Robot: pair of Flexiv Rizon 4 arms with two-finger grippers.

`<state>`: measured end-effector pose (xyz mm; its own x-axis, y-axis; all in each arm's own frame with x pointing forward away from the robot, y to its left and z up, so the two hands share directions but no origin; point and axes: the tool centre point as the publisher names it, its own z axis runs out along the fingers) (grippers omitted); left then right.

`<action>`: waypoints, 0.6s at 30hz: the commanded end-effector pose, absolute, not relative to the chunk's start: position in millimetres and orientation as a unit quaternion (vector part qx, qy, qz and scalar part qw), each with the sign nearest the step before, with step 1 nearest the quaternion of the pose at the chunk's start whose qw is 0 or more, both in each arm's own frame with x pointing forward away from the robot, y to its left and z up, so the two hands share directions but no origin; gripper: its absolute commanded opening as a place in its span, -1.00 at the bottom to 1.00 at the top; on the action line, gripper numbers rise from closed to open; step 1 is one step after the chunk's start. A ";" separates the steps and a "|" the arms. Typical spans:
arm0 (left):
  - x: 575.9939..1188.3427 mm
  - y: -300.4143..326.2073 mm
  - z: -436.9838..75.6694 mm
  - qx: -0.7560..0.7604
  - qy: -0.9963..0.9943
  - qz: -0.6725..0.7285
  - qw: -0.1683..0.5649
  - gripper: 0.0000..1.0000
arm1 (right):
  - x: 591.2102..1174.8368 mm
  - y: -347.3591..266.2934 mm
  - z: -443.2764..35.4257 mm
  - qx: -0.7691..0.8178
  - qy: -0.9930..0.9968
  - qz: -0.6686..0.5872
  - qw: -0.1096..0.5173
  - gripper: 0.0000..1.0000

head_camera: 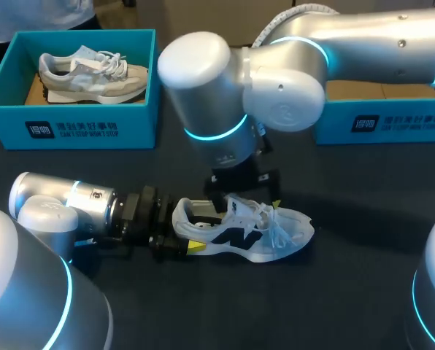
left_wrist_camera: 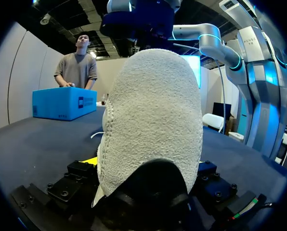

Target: Take the shoe out of the shoebox, open the shoe tongue, remove and reinsert the insole, then place the shoe into the shoebox

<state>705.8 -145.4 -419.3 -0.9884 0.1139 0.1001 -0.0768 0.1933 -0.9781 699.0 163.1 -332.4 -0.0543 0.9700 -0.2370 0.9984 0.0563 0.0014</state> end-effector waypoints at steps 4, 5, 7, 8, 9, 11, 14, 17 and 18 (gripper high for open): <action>706.3 -145.5 -419.7 -0.012 -0.769 0.635 0.074 -1.00 | 695.7 150.4 -331.2 0.687 0.723 -0.054 0.048 1.00; 706.3 -145.5 -419.7 -0.012 -0.769 0.635 0.074 -1.00 | 695.2 151.1 -331.2 0.686 0.724 -0.054 0.047 1.00; 706.3 -145.5 -419.7 -0.012 -0.769 0.635 0.074 -1.00 | 693.8 152.2 -330.7 0.685 0.725 -0.053 0.043 1.00; 706.3 -145.5 -419.7 -0.012 -0.769 0.635 0.074 -1.00 | 693.0 152.6 -330.6 0.684 0.726 -0.049 0.040 0.87; 706.3 -145.5 -419.7 -0.012 -0.769 0.635 0.074 -1.00 | 692.5 152.8 -330.8 0.684 0.727 -0.046 0.036 0.69; 706.3 -145.5 -419.7 -0.012 -0.769 0.635 0.074 -1.00 | 691.5 152.7 -331.7 0.684 0.728 -0.043 0.028 0.07; 706.3 -145.5 -419.7 -0.012 -0.769 0.635 0.074 -1.00 | 689.2 152.5 -330.9 0.684 0.729 -0.039 0.020 -0.01; 706.3 -145.5 -419.7 -0.012 -0.769 0.635 0.074 -1.00 | 687.0 153.3 -327.4 0.682 0.730 -0.036 0.016 -0.13; 706.3 -145.5 -419.7 -0.012 -0.769 0.635 0.074 -1.00 | 686.7 153.4 -326.7 0.681 0.731 -0.033 0.013 -0.18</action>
<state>705.8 -145.4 -419.2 -0.9884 0.1139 0.1001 -0.0768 0.1934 -0.9781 688.9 158.9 -328.8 -0.0696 0.9927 -0.0986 0.9972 0.0665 -0.0347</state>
